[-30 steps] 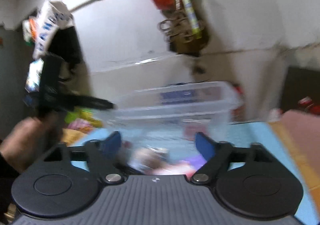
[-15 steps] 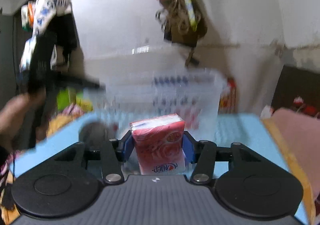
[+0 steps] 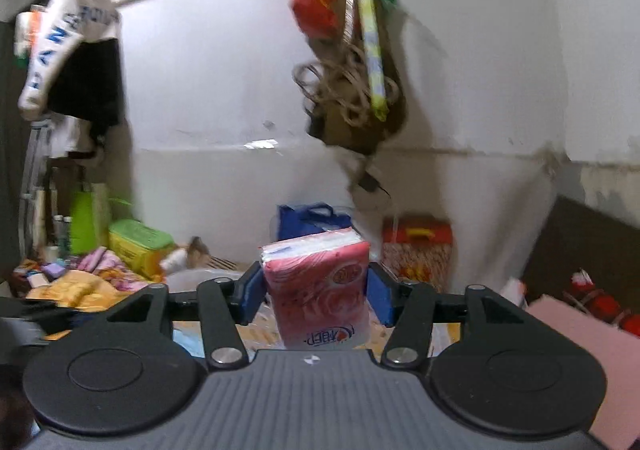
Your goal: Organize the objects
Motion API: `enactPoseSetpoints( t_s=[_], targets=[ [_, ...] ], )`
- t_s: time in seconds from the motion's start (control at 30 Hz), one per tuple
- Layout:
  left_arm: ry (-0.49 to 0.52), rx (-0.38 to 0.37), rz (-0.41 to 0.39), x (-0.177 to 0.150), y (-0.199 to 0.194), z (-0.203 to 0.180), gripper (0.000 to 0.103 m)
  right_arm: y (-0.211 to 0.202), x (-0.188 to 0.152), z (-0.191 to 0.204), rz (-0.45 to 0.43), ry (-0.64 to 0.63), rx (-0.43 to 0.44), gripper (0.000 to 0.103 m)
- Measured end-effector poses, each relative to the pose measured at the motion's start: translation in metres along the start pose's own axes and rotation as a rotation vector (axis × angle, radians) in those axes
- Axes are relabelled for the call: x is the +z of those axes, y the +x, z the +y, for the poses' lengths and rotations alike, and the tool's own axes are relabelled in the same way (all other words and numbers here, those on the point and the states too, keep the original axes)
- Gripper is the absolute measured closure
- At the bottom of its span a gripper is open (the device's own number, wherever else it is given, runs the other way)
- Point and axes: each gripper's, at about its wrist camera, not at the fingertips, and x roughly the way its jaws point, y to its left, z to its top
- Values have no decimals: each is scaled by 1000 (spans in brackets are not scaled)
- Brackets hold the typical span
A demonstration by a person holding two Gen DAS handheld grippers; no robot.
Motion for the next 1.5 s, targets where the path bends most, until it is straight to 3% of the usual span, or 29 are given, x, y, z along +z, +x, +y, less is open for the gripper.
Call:
enactPoseSetpoints(
  t_s=[0.03, 0.1, 0.3, 0.5, 0.7, 0.83, 0.97, 1.07, 1.17, 1.27, 1.33, 1.43, 1.5],
  targets=[
    [0, 0, 0, 0, 0, 0, 69, 6, -4, -1, 18, -5, -13, 14],
    [1, 0, 1, 0, 0, 0, 69, 6, -13, -5, 7, 11, -55, 1],
    [-1, -5, -4, -2, 0, -1, 68, -47, -41, -27, -27, 133, -47, 0],
    [-8, -5, -15, -4, 0, -1, 68, -100, -107, -32, -17, 184, -8, 0],
    [-6, -2, -18, -5, -1, -2, 68, -105, -128, -6, 36, 171, 108, 0],
    [-4, 0, -18, -5, -2, -2, 68, -83, -118, 8, 100, 149, 152, 0],
    [-7, 3, -19, -5, -3, -2, 68, -48, -109, 10, 212, 209, 248, 0],
    [-7, 3, -19, -5, -3, -2, 68, -30, -112, 16, 294, 208, 238, 6],
    [-8, 2, -22, -5, -3, -2, 68, -20, -114, 19, 335, 209, 240, 18],
    [-9, 1, -25, -5, -4, -2, 68, -15, -119, 20, 358, 222, 265, 38],
    [-9, 0, -26, -5, -4, -2, 68, -19, -118, 20, 343, 232, 291, 58],
    [-11, -2, -25, -5, -3, -1, 68, -36, -113, 26, 268, 162, 221, 61],
    [-10, -1, -26, -5, -3, -1, 68, -47, -110, 26, 236, 151, 229, 61]
  ],
)
